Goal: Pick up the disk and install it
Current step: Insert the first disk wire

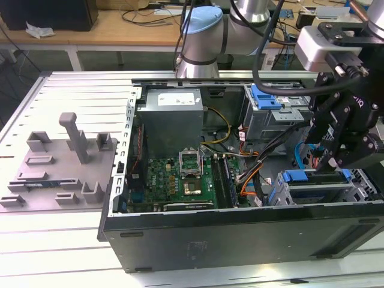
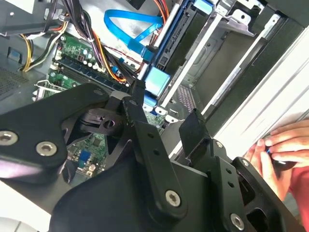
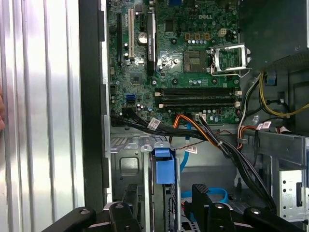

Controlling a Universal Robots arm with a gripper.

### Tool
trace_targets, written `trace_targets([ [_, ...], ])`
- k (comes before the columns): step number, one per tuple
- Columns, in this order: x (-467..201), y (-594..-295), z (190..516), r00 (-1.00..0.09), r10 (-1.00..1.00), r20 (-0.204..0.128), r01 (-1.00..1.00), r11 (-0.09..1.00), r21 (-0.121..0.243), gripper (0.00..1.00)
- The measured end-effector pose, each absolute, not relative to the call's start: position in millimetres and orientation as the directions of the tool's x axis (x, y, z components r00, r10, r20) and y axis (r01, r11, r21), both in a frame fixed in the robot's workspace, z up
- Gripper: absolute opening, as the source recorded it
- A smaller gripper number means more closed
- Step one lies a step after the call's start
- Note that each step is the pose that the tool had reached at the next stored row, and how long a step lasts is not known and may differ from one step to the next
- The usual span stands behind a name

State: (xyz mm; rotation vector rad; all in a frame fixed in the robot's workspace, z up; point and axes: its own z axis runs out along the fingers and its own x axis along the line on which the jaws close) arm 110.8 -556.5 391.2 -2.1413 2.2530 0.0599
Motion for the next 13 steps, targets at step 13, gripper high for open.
trace_targets([
  [13, 111.0, -521.6, 390.8, -0.084, -0.985, 0.149, -0.996, 0.088, 0.017, 0.56],
])
